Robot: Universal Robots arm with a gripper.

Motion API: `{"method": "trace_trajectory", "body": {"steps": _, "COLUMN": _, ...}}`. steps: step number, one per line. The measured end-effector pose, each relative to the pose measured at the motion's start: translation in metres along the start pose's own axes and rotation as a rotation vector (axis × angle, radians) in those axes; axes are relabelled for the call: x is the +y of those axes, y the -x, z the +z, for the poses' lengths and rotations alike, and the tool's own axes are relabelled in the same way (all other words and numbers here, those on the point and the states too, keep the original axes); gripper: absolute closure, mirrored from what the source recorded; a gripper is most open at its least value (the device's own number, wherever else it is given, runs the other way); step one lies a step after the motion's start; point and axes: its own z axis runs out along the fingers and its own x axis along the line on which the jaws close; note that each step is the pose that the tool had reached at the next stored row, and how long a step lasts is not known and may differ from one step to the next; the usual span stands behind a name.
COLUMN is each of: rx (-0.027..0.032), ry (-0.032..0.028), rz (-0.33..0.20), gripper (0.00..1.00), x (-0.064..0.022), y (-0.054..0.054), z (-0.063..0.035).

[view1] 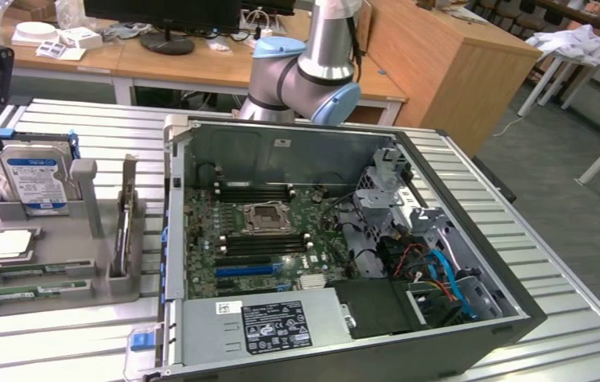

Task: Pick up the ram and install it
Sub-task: 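Pick up the ram and move it above insertion slot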

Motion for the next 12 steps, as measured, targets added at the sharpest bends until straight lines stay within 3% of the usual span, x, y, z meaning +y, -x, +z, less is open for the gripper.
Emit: {"method": "trace_trajectory", "body": {"steps": 12, "rx": 0.0037, "ry": 0.0014, "rz": -0.083, "gripper": 0.89, "x": 0.0000, "y": 0.0000, "z": 0.0001}}
